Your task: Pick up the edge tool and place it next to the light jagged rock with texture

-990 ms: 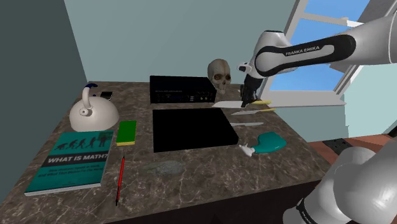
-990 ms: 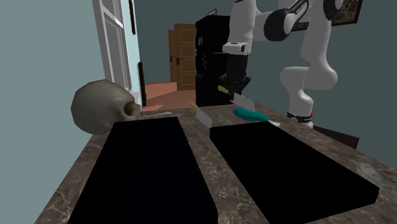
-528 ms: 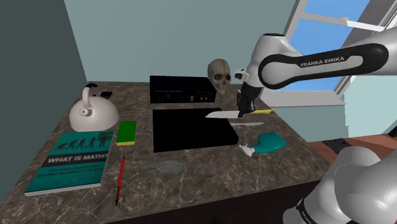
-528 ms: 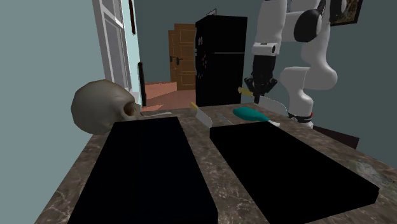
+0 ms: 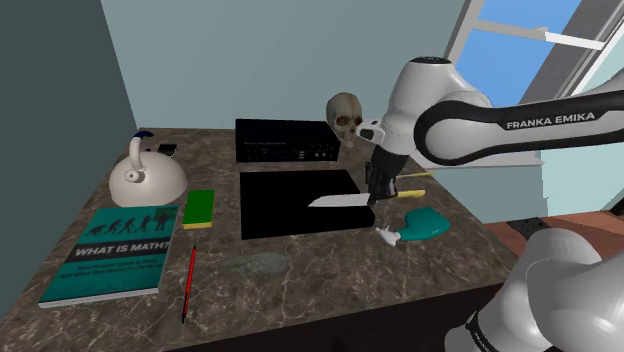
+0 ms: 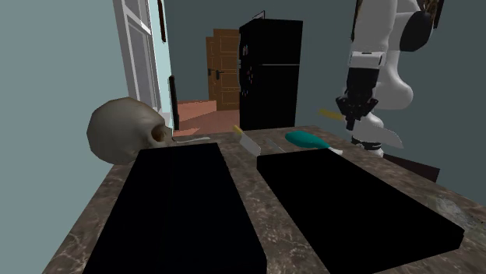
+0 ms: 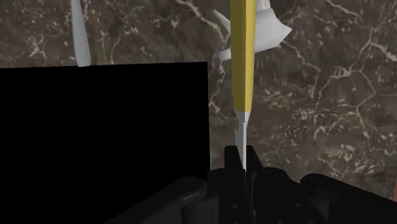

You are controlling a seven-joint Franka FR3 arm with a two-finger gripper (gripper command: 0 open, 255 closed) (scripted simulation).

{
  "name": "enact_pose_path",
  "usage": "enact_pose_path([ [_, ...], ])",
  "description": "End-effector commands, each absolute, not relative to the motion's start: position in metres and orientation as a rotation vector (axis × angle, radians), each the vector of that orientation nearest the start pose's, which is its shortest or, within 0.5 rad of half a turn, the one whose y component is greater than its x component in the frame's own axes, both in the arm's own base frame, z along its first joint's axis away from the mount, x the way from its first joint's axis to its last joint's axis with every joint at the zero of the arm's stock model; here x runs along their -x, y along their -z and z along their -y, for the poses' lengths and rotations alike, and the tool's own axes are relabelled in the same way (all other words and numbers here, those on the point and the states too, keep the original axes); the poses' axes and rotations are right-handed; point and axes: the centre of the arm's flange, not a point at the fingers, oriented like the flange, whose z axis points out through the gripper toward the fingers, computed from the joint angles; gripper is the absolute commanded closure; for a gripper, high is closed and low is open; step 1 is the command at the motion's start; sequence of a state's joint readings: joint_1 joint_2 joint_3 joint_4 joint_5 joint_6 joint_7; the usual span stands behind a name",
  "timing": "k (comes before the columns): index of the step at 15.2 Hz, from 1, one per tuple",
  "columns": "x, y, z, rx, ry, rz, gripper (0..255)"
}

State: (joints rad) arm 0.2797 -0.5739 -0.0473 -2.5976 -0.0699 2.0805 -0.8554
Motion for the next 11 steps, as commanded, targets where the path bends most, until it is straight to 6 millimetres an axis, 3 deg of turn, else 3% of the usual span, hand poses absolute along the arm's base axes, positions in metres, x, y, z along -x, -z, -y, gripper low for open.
enact_pose_path([
  [1,-0.352,-0.447,-0.106,2.700,0.069,1.703,255],
  [8,-0.310,-0.448,-0.186,2.700,0.069,1.703,255],
  [11,-0.310,-0.432,-0.186,2.700,0.069,1.703,255],
])
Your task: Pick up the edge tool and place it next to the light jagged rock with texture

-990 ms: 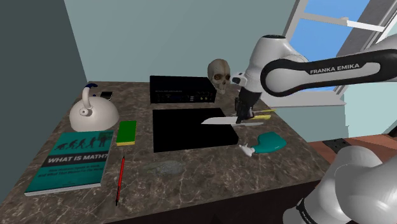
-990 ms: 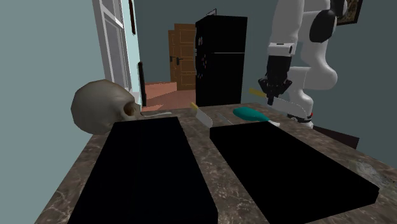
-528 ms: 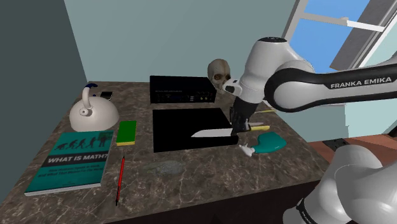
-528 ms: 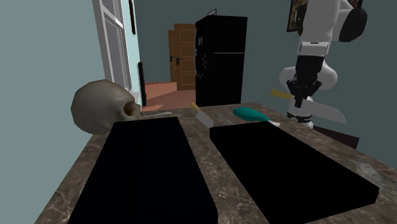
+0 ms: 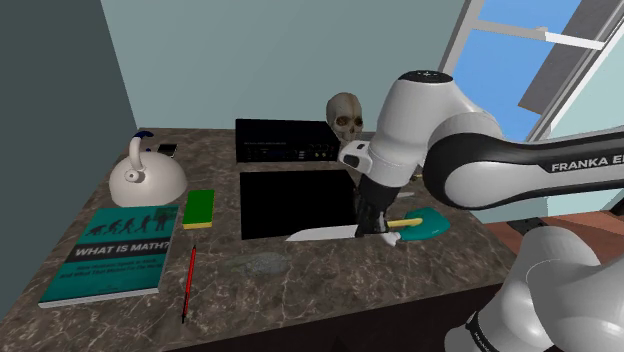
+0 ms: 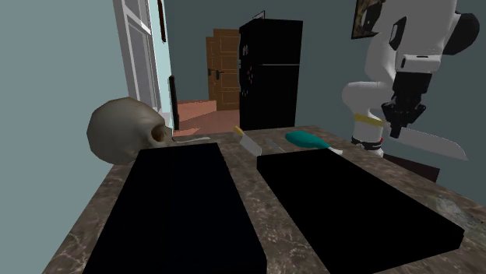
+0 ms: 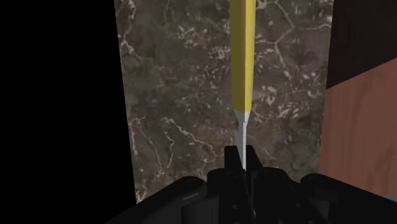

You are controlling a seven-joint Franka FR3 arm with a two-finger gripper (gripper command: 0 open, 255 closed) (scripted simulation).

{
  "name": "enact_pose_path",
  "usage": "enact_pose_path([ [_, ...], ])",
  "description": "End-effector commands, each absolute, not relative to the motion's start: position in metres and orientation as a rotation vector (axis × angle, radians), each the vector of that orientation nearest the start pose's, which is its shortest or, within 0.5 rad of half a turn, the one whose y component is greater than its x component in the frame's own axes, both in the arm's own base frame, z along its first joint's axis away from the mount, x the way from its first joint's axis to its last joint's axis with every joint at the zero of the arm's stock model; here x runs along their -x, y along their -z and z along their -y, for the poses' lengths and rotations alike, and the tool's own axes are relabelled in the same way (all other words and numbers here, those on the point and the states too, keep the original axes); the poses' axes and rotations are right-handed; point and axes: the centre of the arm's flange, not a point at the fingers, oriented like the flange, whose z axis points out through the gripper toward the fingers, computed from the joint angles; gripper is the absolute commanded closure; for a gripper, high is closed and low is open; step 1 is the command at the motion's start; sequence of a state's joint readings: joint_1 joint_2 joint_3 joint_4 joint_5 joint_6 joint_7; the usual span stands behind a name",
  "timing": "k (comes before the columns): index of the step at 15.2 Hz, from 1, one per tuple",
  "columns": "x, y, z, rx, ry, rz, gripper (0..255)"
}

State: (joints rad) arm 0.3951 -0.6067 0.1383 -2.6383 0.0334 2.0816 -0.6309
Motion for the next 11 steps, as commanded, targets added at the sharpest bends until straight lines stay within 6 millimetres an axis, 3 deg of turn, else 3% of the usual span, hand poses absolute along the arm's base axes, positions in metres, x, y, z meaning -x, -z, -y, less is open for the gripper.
enact_pose_path([
  [1,-0.310,-0.426,-0.186,2.700,0.069,1.703,255],
  [11,-0.310,-0.374,-0.186,2.700,0.069,1.703,255],
])
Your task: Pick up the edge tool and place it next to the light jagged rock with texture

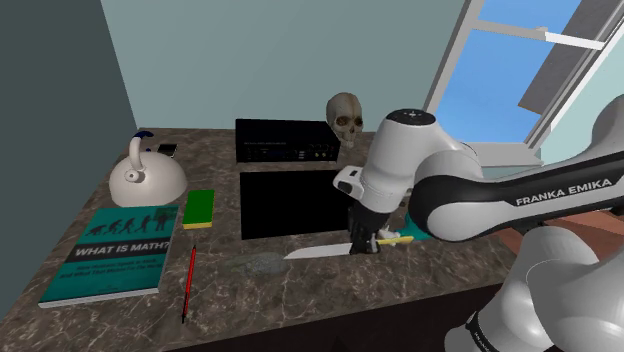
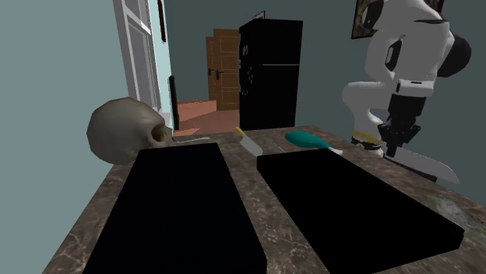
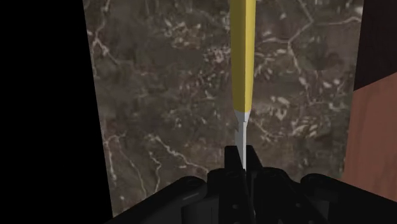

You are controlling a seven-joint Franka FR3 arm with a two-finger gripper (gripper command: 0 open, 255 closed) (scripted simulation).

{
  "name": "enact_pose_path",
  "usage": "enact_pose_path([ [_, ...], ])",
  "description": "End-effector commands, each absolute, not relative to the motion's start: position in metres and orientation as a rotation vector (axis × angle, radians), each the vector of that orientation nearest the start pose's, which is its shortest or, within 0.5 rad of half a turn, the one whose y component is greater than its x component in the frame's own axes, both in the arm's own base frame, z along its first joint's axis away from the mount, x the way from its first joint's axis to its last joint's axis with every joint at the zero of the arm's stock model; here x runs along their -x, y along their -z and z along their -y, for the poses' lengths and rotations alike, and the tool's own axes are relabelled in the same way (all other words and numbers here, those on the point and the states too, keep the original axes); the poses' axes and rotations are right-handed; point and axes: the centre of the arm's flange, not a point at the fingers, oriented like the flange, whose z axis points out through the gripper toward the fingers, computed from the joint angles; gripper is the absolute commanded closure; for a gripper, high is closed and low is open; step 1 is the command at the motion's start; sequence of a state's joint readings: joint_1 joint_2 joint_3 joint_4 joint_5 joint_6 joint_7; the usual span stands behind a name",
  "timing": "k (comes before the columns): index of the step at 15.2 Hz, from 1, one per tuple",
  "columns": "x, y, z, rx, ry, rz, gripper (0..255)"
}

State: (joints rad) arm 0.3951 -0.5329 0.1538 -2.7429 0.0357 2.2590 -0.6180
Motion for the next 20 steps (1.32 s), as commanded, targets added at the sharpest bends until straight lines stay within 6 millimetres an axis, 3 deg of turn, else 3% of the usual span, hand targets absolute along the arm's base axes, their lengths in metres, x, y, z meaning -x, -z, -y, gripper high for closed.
enact_pose_path([
  [1,-0.310,-0.368,-0.186,2.700,0.069,1.703,255],
  [6,-0.310,-0.341,-0.186,2.700,0.069,1.703,255],
  [14,-0.310,-0.342,-0.186,2.700,0.069,1.703,255],
  [15,-0.310,-0.342,-0.186,2.700,0.069,1.703,0],
  [20,-0.310,-0.342,-0.186,2.700,0.069,1.703,0],
])
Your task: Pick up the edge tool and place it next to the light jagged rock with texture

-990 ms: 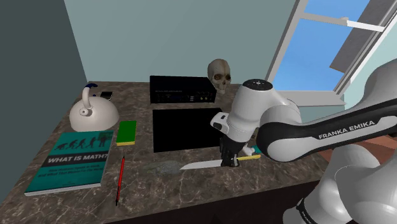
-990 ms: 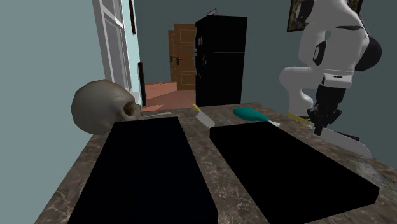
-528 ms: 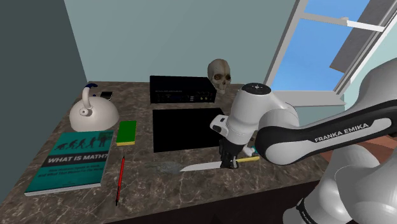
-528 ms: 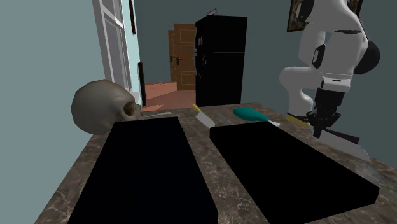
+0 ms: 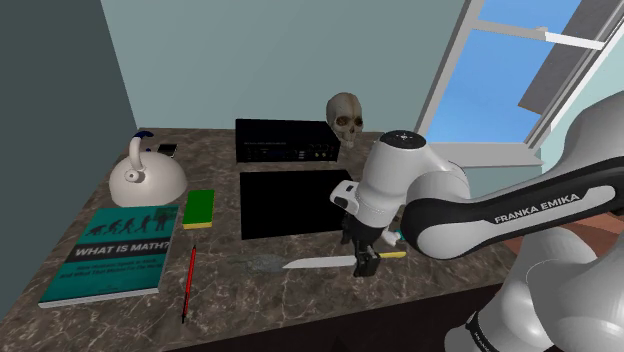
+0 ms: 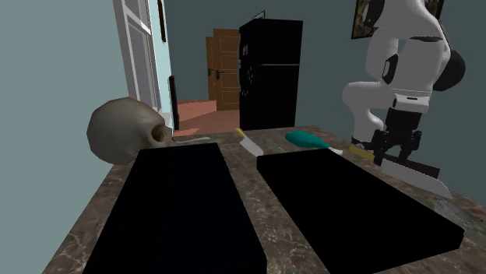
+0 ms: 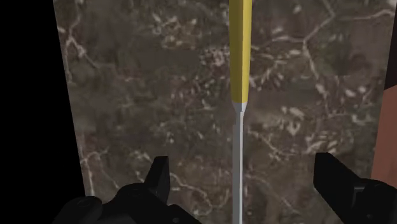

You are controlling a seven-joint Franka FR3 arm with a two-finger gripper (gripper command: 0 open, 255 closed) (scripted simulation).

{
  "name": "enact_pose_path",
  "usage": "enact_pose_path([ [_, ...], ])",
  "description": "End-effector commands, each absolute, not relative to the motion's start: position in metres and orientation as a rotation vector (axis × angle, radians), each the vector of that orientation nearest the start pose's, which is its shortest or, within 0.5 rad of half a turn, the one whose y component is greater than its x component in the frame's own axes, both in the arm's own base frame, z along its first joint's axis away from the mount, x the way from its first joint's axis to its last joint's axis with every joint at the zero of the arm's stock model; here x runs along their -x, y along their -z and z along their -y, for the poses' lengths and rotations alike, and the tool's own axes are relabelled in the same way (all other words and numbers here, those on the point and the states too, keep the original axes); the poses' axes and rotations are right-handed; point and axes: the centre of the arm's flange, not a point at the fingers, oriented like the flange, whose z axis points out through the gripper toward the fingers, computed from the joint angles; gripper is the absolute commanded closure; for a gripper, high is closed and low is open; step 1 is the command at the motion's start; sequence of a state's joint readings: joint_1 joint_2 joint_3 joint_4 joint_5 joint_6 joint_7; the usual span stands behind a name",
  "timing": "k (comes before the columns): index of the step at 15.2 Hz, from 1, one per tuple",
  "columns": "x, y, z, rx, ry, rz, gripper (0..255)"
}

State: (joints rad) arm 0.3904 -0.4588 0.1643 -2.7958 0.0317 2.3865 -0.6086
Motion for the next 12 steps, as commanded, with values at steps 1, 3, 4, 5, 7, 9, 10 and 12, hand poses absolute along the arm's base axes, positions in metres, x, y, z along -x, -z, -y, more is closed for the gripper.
enact_pose_path([
  [1,-0.309,-0.355,-0.186,2.700,0.069,1.703,0],
  [3,-0.307,-0.381,-0.187,2.700,0.069,1.703,0],
  [4,-0.306,-0.391,-0.187,2.700,0.069,1.703,0],
  [5,-0.306,-0.391,-0.187,2.700,0.069,1.703,0],
  [7,-0.306,-0.391,-0.187,2.700,0.069,1.703,0],
  [9,-0.306,-0.391,-0.187,2.700,0.069,1.703,0],
  [10,-0.306,-0.391,-0.187,2.700,0.069,1.703,0],
  [12,-0.306,-0.391,-0.187,2.700,0.069,1.703,0],
])
